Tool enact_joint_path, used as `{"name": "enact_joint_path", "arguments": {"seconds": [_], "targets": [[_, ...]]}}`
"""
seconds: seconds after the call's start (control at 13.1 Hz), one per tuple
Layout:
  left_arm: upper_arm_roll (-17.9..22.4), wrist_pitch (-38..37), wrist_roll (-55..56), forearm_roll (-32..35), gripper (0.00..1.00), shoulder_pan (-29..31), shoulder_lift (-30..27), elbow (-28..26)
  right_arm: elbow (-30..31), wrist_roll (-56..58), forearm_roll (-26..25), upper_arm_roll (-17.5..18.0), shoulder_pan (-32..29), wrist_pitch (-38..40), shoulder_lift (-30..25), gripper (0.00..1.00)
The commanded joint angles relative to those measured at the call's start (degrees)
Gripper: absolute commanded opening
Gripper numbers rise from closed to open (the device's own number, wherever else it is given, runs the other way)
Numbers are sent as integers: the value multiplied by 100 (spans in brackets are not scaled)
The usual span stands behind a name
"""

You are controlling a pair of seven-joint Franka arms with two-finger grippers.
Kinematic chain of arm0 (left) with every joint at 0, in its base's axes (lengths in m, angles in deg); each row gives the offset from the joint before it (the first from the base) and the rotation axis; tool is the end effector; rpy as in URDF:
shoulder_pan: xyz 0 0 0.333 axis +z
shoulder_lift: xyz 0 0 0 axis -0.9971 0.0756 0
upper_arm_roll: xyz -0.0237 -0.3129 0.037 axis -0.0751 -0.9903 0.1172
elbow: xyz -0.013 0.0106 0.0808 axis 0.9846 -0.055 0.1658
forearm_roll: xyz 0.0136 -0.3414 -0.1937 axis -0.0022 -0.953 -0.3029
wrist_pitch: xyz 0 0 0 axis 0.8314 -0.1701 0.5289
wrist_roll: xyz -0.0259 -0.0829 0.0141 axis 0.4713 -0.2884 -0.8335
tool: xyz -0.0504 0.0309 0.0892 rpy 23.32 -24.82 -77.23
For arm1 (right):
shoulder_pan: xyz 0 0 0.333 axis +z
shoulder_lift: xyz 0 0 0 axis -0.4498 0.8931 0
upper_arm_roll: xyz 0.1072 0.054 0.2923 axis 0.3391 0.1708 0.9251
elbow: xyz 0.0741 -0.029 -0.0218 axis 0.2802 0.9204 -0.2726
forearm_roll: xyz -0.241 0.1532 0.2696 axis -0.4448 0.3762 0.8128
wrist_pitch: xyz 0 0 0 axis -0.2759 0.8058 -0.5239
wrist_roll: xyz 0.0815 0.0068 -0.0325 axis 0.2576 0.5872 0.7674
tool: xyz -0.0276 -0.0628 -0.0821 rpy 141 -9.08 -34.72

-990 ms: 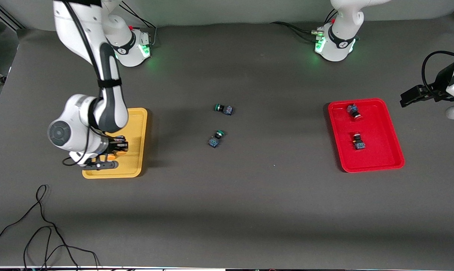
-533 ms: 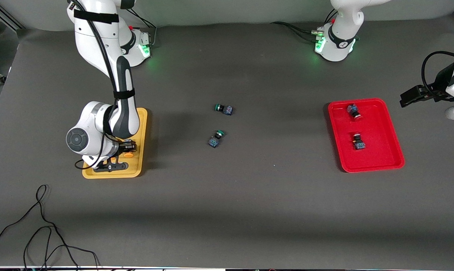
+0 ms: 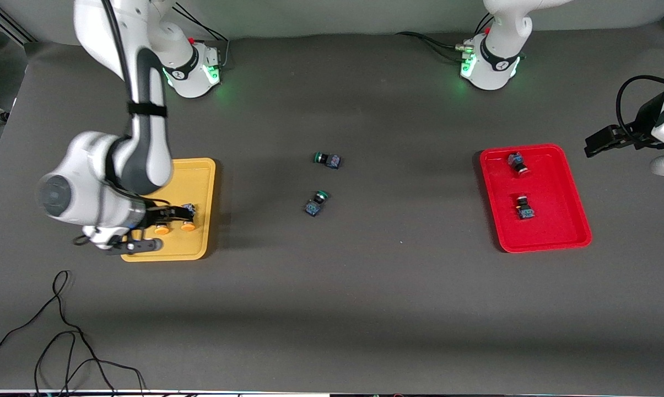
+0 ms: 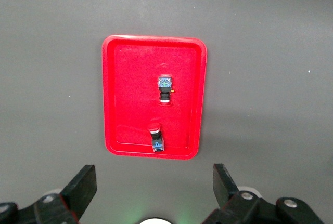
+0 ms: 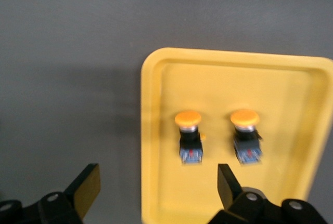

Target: Place red and yellow buttons in trays

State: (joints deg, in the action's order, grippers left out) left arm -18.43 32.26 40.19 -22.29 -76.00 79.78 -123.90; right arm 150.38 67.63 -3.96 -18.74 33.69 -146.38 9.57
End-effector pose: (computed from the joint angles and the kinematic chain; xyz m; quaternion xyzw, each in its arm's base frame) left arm 0.5314 0.0081 0.5824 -0.9962 -0.0728 0.0446 0.0195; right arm 0.6071 0.0685 0.3731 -0.9954 -0.0333 0.0839 0.0316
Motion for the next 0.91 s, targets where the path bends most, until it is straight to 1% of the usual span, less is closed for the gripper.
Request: {"name": "enact_joint_path", "arguments": {"seconds": [0.0,0.23,0.3,0.38,0.46,0.53,0.61,0.69,0.84], "targets": [[-5,-86,-112,-43,100,18,-29,5,-785,-253,-233,-338,84,814,-42,100],[-5,-86,-112,-43,100,18,-29,5,-1373,-445,-251,-567,101,1237,-42,100],[-5,-94,-112,-43,100,18,-29,5,-1541,-716,-373,-559,110,1369,-129,100],[-5,-94,-112,-43,100,18,-29,5,-1621,-963,-600,-498,102,1431,-321,100],[-5,-94,-112,-43,100,18,-29,5,-1631,-1270,-803,-254,41,1432,-593,100],[-5,-94,-112,-43,100,10,-29,5,-1622,-1569,-1066,105,-117,1432,-891,100],[-5,-94,-112,-43,100,9,-29,5,-1622,-1841,-1442,518,-379,1423,-1147,100],[-5,-94,-112,-43,100,18,-29,-4,-1596,-2079,-1786,1035,-686,1388,-1454,100],[-5,-103,-112,-43,100,9,-29,-13,-1534,-2292,-2288,1906,-1406,1370,-1877,100]]}}
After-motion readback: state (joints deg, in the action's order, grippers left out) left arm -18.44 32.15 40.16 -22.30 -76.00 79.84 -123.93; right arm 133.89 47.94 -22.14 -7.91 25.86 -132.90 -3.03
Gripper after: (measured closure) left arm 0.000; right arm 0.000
